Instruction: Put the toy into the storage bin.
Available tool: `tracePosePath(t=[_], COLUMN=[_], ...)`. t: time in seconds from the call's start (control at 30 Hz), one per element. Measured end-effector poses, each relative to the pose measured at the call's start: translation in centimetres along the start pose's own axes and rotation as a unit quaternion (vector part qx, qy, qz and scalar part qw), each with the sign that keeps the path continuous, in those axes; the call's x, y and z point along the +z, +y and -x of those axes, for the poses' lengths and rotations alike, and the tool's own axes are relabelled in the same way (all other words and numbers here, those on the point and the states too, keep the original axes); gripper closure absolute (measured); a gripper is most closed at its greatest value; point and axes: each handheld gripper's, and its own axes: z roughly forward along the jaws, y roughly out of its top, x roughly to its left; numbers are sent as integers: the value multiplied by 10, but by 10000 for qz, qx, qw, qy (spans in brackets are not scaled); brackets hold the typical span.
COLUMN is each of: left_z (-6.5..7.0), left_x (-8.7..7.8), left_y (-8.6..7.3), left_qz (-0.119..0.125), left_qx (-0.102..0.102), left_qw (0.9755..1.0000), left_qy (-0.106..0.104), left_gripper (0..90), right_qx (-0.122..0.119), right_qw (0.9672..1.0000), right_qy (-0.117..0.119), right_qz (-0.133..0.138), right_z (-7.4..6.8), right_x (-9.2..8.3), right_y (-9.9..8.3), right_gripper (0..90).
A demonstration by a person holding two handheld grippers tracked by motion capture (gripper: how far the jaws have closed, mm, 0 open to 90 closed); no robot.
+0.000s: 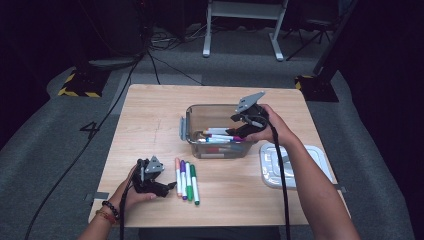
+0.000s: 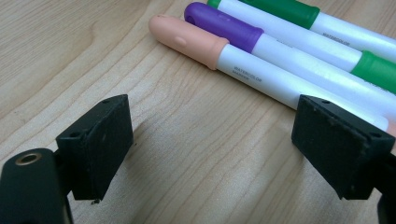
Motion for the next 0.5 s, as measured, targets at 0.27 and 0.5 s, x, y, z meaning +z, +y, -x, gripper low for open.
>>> tracePosePath(t=[0.27, 0.5], left_z=[0, 0], left_x=[0, 0], left_y=[0, 0], left_qz=[1, 0], left_qx=[-2, -2], left_qw=[10000, 10000], left_qy=[-2, -1], left_gripper=[131, 130], right_qx=[25, -13], right_qw=[9973, 9944], right_qy=[-320, -260], right_qz=[666, 1020], right_z=[-34, -60], right_x=[-33, -48], right_y=[-11, -26], right_gripper=[345, 343])
